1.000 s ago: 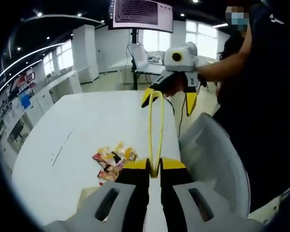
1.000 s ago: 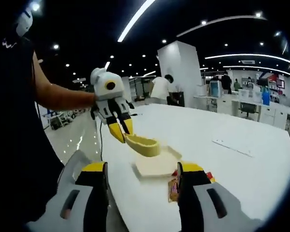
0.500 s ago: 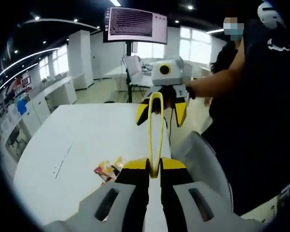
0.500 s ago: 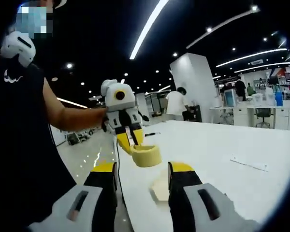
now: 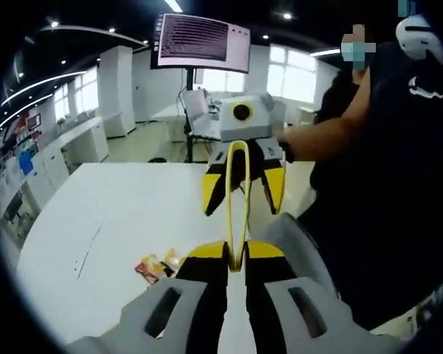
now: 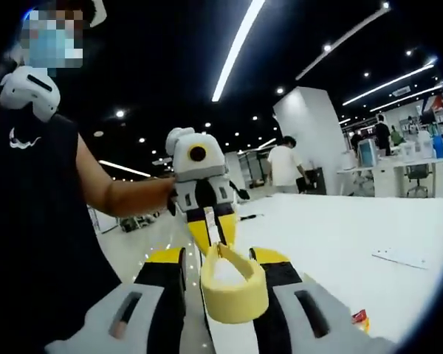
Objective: Place the target food into the container with the food tongs after gripping and lifting it, then release it inside without dropping or visibly crushing the food.
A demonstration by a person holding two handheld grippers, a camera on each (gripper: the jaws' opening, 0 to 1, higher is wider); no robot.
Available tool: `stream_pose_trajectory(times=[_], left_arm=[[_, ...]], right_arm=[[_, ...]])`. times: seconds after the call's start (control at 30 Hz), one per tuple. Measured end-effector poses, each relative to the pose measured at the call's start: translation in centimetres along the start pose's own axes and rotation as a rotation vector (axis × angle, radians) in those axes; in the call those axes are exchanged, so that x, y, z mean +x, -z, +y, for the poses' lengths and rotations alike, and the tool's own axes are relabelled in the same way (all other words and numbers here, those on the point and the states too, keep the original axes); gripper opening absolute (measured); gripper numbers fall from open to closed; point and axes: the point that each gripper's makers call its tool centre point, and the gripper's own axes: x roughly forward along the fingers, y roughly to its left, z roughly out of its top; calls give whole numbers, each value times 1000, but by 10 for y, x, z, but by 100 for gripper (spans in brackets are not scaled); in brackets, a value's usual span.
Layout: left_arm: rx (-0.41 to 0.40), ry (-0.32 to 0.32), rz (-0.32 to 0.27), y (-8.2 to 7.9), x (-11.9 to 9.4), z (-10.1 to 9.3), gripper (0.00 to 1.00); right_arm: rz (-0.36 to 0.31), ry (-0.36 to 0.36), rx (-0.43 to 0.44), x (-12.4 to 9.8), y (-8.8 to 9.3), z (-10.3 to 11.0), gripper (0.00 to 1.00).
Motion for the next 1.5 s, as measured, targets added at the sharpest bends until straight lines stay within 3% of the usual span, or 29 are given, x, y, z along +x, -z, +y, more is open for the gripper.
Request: stream_pose_trajectory(times=[0.3,0.47,0.8,0.93,1.13,1.23,1.37,1.5], left_arm=[[-16,25,-7,-3,1,-4,3],[-15,24,-20,-5,-1,-3,9],[63,-64,-115,-19,-9,5,19],[-9,-79,-171,-22,-13,7,19],[-86,-88,-229,-14,-18,12,20],[-130,-83,-286,-19,-22,11,22],[-133,-71,-283,-18,-20,7,23],[-121,-90,-331,-24,-27,10,20]], right_arm=[[14,-18,1,10,2,1,21],[-17,-19,27,9,-3,0,22],[-37,16,42,4,-13,-7,22],[-49,20,47,4,-17,-8,23],[-65,34,47,2,-21,-11,23],[-74,30,52,2,-23,-11,23],[-87,28,47,4,-25,-10,23],[-106,15,49,6,-29,-6,23]])
